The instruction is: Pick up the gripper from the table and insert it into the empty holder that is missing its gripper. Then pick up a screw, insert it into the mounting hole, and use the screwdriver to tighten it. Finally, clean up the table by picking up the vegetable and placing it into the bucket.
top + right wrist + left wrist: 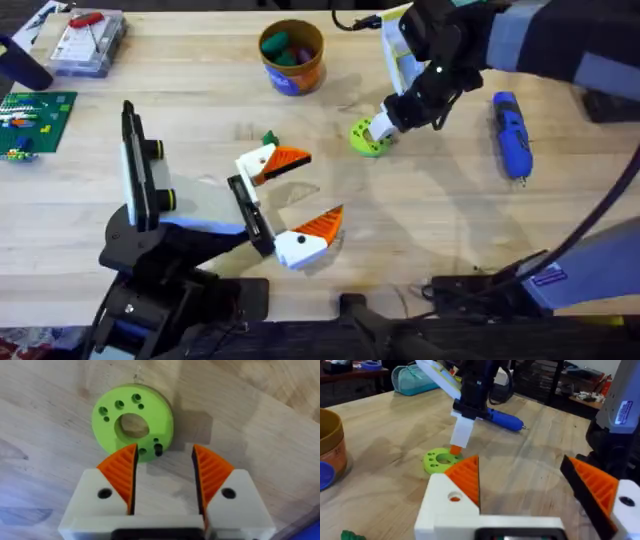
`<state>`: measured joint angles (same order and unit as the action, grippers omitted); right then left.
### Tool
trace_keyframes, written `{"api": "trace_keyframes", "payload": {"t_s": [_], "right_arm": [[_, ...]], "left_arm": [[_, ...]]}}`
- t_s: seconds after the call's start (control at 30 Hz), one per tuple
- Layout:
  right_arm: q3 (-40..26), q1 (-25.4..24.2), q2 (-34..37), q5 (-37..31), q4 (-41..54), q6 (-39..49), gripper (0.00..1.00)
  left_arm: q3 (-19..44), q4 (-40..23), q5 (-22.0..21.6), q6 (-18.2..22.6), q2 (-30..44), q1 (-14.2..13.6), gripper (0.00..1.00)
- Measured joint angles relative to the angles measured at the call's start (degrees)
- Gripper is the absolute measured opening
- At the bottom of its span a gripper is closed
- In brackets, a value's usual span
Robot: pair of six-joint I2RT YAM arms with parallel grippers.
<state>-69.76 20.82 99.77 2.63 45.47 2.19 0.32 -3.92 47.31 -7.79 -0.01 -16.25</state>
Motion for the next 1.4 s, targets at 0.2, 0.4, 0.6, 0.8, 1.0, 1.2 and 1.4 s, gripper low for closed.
{"api": "trace_keyframes", "payload": {"t_s": [0.2, 0.4, 0.6, 0.8, 1.0, 1.2, 1.4], "right_arm": [[0.0, 0.0, 0.0, 0.0, -0.02, -0.01, 0.531], [0.0, 0.0, 0.08, 0.0, -0.01, -0.03, 0.488], [-0.02, 0.0, 1.22, 0.0, 0.0, -0.06, 0.47], [-0.02, 0.0, 1.46, 0.0, -0.08, -0.09, 0.416], [-0.02, 0.0, 1.46, 0.0, -0.26, -0.25, 0.317], [-0.05, 0.0, 1.46, 0.08, -0.24, -0.08, 0.171], [-0.2, 0.0, 1.46, 0.0, -0.17, -0.2, 0.105]], "left_arm": [[0.0, 0.0, 0.0, 0.02, 0.0, 0.0, 0.986], [0.0, 0.0, 0.0, 0.01, 0.0, 0.0, 0.986], [0.0, 0.0, 0.0, 0.01, 0.0, 0.0, 0.987], [0.0, 0.0, 0.0, 0.0, 0.0, 0.0, 0.987], [0.0, 0.0, 0.0, 0.0, 0.0, 0.0, 0.986], [0.0, 0.0, 0.0, 0.02, 0.0, 0.0, 0.986], [0.0, 0.0, 0.0, 0.02, 0.0, 0.0, 0.986]]}}
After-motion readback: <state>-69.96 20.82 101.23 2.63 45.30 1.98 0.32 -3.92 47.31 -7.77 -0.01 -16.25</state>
